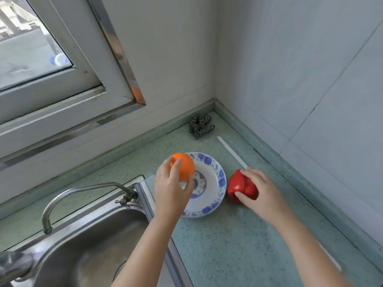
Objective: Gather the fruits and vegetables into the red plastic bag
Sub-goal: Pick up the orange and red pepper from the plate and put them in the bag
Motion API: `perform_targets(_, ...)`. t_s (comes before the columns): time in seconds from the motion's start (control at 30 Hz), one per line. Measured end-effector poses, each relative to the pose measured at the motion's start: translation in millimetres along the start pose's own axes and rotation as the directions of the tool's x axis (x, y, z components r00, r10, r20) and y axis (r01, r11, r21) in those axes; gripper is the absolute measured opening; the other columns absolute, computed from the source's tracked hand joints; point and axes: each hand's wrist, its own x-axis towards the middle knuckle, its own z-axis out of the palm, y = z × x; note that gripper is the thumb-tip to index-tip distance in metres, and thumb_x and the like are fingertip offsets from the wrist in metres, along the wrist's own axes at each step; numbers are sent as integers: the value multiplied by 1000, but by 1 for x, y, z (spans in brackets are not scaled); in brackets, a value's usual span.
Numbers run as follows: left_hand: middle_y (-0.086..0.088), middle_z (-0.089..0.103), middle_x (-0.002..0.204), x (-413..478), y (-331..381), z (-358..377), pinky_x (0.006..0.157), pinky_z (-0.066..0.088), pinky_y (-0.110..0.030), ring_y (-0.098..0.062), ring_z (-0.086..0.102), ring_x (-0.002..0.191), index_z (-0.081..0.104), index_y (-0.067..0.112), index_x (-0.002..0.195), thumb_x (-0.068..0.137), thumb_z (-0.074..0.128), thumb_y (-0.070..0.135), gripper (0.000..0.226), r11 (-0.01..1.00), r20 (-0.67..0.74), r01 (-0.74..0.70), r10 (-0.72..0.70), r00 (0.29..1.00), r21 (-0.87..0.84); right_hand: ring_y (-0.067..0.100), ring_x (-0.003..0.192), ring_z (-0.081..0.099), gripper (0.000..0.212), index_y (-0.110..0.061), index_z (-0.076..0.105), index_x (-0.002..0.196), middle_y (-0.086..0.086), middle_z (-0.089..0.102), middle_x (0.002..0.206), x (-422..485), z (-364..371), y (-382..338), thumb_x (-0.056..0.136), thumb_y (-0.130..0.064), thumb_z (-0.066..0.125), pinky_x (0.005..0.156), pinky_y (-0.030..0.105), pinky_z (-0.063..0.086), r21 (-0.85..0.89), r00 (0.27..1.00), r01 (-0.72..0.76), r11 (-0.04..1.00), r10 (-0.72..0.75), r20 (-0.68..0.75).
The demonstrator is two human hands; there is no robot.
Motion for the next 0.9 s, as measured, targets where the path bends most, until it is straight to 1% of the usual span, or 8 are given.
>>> perform_targets(0.07,-20,45,135,5,-3,5,88,44,-52,-40,44,119,51,7,127,78,72,23,56,999,4,40,-40,999,-9,13,124,35,62,-28,44,130,-8,36,135,3,2,3,75,-29,73,99,26,27,69,1000,-8,998,8,3)
perform_targets(0.2,-17,39,140,12,-7,12,92,42,-51,-37,39,123,45,11,133,78,72,28,63,993,18,106,-106,994,-45,7,120,33,64,-32,42,129,-15,31,129,7,6,6,74,-25,75,97,24,26,144,1000,-17,989,14,22)
perform_targets(0.37,-10,30,144,17,-6,18,92,44,-46,-32,35,125,37,18,137,76,73,32,73,980,54,182,-178,983,-83,2,115,32,65,-40,39,125,-15,31,127,9,10,7,74,-22,75,92,18,26,222,999,-35,974,32,17)
perform_targets(0.57,-8,29,142,19,-4,23,92,45,-45,-29,38,122,33,21,137,73,76,32,78,961,72,233,-224,972,-150,3,111,37,65,-46,39,119,-14,34,125,7,12,11,70,-28,77,85,8,27,268,999,-52,962,49,15)
perform_targets(0.7,-5,31,139,16,0,20,91,44,-40,-26,40,119,34,21,137,73,77,30,77,938,66,269,-261,963,-218,5,106,41,63,-50,41,111,-10,37,120,6,11,11,67,-26,80,76,3,30,307,997,-77,948,79,4)
perform_targets(0.73,-4,31,139,13,1,18,91,44,-38,-25,40,119,34,22,137,73,77,30,77,932,68,276,-267,961,-236,3,104,41,63,-51,41,110,-9,38,119,6,11,11,67,-25,80,74,2,31,310,997,-79,948,83,3)
perform_targets(0.8,-3,31,138,8,5,15,91,42,-35,-22,40,117,33,23,137,73,77,29,77,919,76,284,-274,959,-273,-7,100,40,63,-50,42,109,-9,38,118,3,10,10,66,-25,80,73,-1,31,316,997,-75,946,83,-10)
perform_targets(0.9,1,32,136,-4,12,5,89,39,-30,-13,39,111,34,26,135,73,77,28,75,890,82,307,-297,951,-337,-15,100,37,62,-46,44,112,-9,38,116,-4,8,6,66,-23,81,72,-3,31,324,996,-63,944,78,-35)
